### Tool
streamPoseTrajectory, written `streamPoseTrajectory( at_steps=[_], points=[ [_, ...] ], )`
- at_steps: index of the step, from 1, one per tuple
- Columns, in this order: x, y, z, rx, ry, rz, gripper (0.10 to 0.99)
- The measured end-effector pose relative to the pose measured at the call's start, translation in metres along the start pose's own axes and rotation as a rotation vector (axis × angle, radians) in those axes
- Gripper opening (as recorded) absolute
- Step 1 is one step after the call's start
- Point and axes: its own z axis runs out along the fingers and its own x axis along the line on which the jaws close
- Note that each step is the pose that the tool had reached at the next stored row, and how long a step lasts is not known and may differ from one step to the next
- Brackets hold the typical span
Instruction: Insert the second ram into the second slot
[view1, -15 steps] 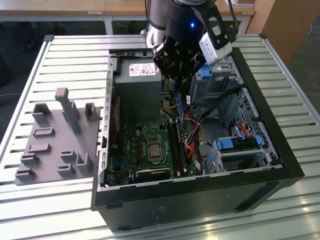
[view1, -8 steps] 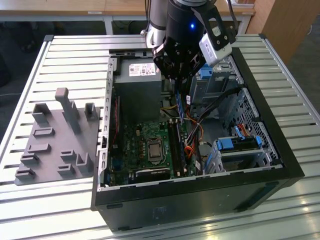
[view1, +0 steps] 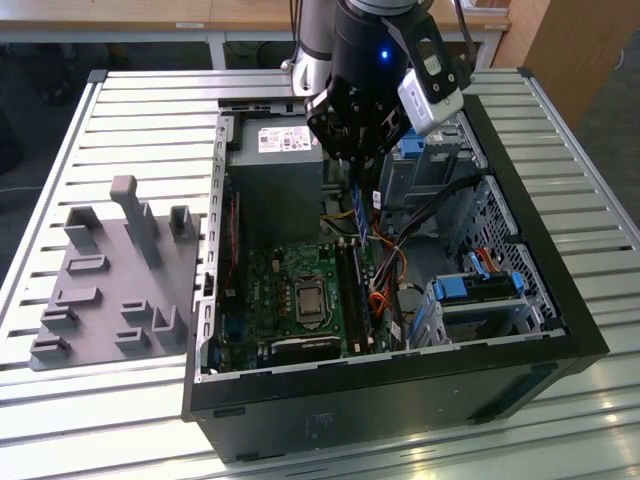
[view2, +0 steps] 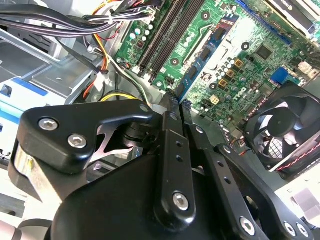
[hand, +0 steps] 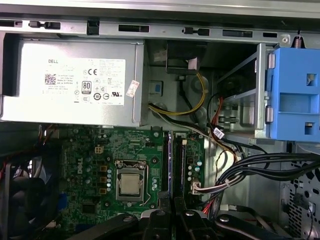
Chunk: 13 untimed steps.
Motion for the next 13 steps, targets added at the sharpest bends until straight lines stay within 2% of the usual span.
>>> streamPoseTrajectory(
  at_steps=[13],
  points=[
    [-0.0001, -0.0006, 0.0024, 0.001, -0.0012, 0.000, 0.137]
  ],
)
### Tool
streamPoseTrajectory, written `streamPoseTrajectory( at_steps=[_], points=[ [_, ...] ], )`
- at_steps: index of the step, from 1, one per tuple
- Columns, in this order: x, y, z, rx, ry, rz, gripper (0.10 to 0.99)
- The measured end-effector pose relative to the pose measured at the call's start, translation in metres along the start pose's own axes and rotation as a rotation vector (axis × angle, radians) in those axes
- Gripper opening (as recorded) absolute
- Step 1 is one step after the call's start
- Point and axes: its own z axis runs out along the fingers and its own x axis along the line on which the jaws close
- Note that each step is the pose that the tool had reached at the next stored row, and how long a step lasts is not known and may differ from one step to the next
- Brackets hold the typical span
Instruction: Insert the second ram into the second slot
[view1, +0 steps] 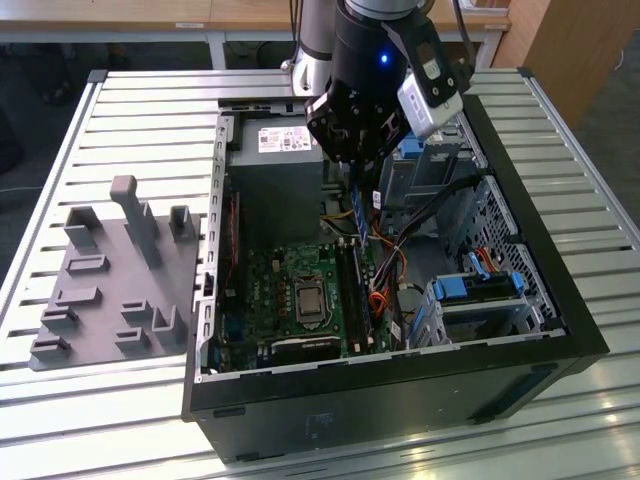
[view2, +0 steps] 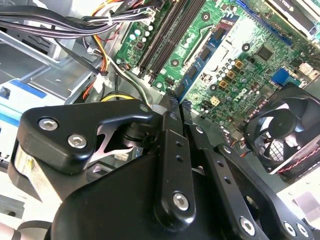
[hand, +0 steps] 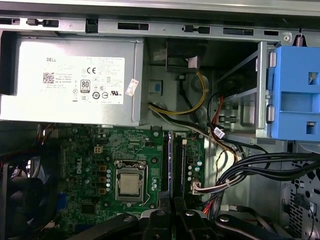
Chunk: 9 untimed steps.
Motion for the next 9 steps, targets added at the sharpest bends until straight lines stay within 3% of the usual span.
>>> streamPoseTrajectory(
  at_steps=[9],
  points=[
    [0.0001, -0.0006, 0.0025, 0.000, -0.0003, 0.000, 0.137]
  ],
)
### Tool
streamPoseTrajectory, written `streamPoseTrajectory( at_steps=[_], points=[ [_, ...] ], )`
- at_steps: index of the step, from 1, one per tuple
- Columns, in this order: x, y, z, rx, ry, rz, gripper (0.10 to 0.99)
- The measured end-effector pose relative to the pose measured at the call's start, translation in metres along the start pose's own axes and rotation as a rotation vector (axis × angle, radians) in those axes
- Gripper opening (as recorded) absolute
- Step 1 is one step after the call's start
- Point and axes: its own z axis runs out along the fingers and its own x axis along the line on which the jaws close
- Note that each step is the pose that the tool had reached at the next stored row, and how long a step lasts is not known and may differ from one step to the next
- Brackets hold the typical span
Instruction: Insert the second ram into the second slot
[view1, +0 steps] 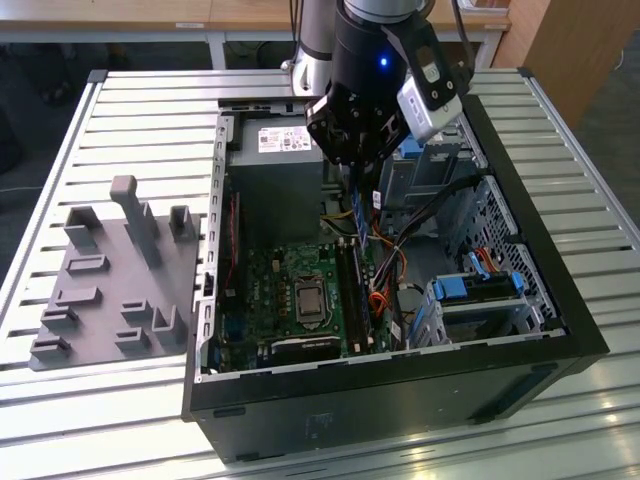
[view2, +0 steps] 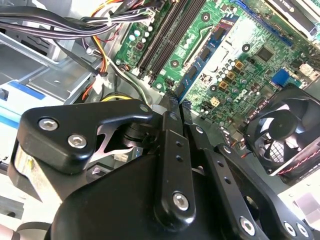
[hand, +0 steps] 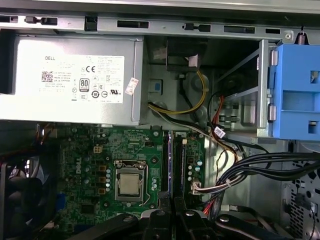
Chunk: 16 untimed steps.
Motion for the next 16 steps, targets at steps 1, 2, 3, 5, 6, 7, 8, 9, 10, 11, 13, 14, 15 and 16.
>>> streamPoseTrajectory(
  at_steps=[1, 2, 3, 5, 6, 7, 8, 9, 10, 11, 13, 14, 15, 16],
  points=[
    [0.0000, -0.0001, 0.0005, 0.000, 0.0000, 0.000, 0.137],
    [0.0000, -0.0002, 0.0011, 0.000, 0.0001, 0.000, 0.137],
    [0.0000, -0.0002, 0.0018, 0.000, 0.0001, 0.000, 0.137],
    [0.0000, -0.0004, 0.0031, 0.000, 0.0001, 0.000, 0.137],
    [0.0000, -0.0005, 0.0037, 0.000, 0.0001, 0.000, 0.137],
    [0.0000, -0.0006, 0.0043, 0.000, 0.0001, 0.000, 0.137],
    [0.0000, -0.0008, 0.0050, 0.000, 0.0001, 0.000, 0.137],
    [0.0000, -0.0011, 0.0056, 0.000, 0.0001, 0.000, 0.137],
    [0.0001, -0.0015, 0.0062, 0.000, 0.0001, 0.000, 0.137],
    [0.0001, -0.0019, 0.0068, 0.000, 0.0001, 0.000, 0.137],
    [0.0001, -0.0027, 0.0083, 0.000, 0.0001, 0.000, 0.137],
    [0.0001, -0.0031, 0.0090, 0.000, 0.0000, 0.000, 0.137],
    [0.0002, -0.0034, 0.0098, 0.000, 0.0000, 0.000, 0.137],
    [0.0002, -0.0036, 0.0105, 0.000, 0.0001, 0.000, 0.137]
  ],
)
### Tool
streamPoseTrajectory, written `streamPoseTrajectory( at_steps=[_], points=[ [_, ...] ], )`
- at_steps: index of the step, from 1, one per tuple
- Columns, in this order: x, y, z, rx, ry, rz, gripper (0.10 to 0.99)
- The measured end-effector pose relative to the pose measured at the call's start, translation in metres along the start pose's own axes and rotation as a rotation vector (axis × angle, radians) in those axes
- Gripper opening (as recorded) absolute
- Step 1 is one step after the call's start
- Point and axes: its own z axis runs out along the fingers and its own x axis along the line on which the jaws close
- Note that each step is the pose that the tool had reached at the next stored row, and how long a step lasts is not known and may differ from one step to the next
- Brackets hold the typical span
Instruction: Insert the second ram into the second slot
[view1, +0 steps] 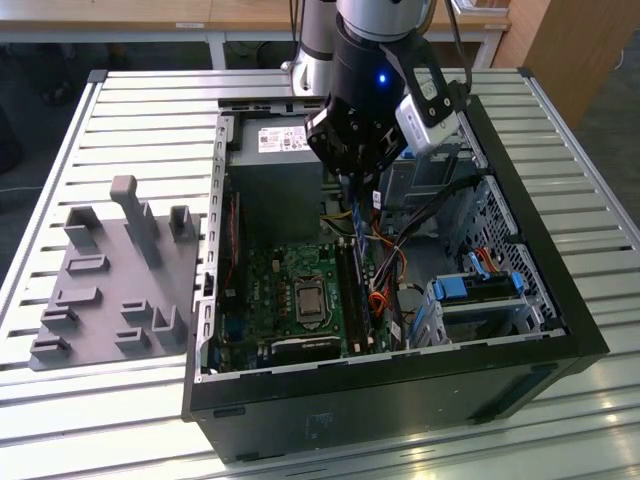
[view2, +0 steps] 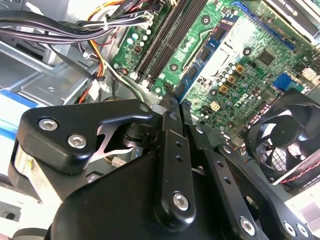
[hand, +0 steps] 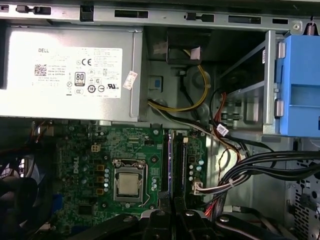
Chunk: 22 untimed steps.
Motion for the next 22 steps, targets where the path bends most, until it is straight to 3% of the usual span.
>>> streamPoseTrajectory(
  at_steps=[22],
  points=[
    [0.0002, -0.0023, 0.0219, 0.000, 0.0000, 0.000, 0.137]
  ],
)
